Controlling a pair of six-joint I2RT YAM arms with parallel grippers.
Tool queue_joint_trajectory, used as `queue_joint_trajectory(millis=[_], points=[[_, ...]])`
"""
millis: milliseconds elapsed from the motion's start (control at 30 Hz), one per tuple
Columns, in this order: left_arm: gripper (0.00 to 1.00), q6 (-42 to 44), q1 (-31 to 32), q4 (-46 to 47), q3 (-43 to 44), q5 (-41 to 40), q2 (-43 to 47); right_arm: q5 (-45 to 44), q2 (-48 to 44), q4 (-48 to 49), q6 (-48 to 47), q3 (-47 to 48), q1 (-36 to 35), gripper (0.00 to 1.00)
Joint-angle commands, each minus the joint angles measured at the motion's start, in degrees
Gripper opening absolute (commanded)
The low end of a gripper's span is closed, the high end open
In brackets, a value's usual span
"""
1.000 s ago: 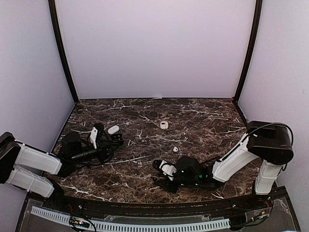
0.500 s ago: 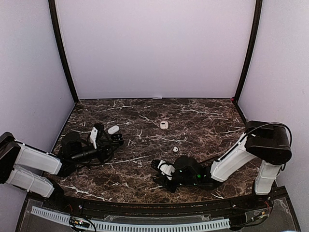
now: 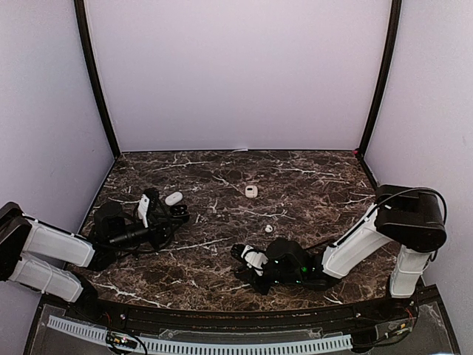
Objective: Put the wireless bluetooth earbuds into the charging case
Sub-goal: Pick up the left earbud from the center of the board.
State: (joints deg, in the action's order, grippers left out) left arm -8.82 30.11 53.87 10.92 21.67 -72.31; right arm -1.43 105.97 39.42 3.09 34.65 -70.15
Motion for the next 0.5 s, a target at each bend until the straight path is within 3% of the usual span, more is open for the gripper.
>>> queue_joint_trajectory(millis=[0, 467], points=[[0.16, 0.4, -0.2, 0.5, 1.1, 0.9, 0.2, -1.3, -0.2, -0.3, -0.5, -0.3, -0.6, 0.18], [0.16, 0.1, -0.2, 0.8, 1.6, 2.4, -0.9, -2.4, -5.1, 0.3, -1.0, -2.6, -0.6, 0.17]])
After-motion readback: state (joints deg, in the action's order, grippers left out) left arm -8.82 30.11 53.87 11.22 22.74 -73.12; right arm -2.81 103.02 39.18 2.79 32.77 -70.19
